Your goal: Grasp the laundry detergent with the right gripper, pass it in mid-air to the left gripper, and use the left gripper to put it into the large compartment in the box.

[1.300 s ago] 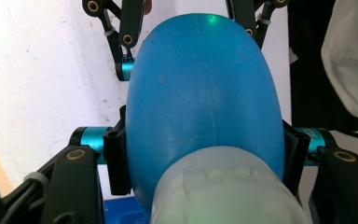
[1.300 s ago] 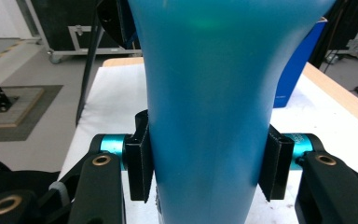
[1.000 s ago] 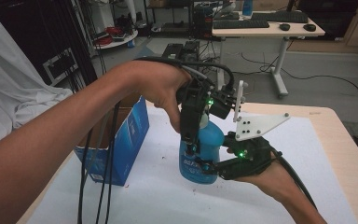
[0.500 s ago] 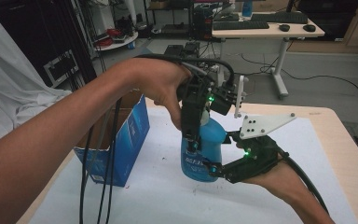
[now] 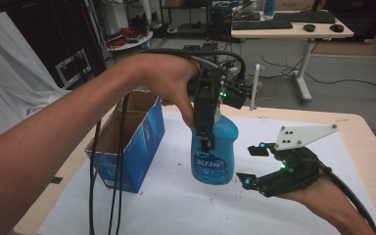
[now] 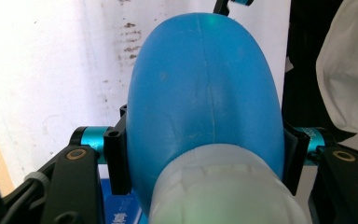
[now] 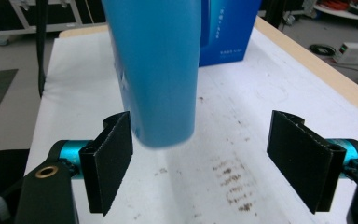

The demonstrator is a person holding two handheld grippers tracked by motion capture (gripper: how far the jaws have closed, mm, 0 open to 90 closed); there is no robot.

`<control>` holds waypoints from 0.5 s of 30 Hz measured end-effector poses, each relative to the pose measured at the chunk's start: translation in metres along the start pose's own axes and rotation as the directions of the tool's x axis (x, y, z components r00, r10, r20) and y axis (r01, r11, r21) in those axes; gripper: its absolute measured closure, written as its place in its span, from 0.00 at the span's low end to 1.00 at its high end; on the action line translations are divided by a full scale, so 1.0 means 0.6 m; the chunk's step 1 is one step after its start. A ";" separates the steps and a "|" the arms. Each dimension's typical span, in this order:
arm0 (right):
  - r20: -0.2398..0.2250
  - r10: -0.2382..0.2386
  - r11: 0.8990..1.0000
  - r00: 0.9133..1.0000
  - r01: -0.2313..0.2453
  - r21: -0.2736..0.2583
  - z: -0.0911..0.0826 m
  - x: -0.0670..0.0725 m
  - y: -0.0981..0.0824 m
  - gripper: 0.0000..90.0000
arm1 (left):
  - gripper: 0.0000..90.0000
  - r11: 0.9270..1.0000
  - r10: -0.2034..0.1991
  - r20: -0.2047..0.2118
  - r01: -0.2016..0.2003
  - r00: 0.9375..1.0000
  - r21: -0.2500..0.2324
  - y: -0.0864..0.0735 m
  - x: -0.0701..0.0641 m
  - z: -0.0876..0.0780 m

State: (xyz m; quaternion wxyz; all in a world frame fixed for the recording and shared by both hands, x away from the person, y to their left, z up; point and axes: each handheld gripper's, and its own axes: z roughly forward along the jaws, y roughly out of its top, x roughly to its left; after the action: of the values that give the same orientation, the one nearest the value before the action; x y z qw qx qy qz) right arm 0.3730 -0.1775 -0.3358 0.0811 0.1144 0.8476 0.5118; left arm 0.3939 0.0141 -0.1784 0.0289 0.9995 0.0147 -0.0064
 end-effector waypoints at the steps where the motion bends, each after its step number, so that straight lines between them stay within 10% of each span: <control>1: -0.002 0.006 1.000 1.000 -0.006 0.006 -0.002 0.000 -0.001 0.24 | 0.42 1.000 -0.020 0.001 0.020 1.000 -0.005 -0.004 0.001 -0.003; 9: 0.031 0.036 0.998 0.999 -0.037 0.041 -0.010 -0.006 -0.013 0.25 | 0.42 0.985 -0.172 -0.008 0.172 0.985 0.000 -0.030 0.013 -0.017; 15: 0.029 0.040 0.997 0.999 -0.041 0.058 -0.007 -0.006 -0.017 0.25 | 0.42 0.952 -0.306 -0.033 0.305 0.952 -0.012 -0.054 0.024 -0.032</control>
State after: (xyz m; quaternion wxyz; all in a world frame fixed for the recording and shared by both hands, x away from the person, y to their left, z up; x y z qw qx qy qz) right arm 0.3744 -0.1870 -0.3428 0.0792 0.1411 0.8585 0.4866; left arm 0.4079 0.0482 -0.1613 0.0309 0.9850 0.1696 0.0064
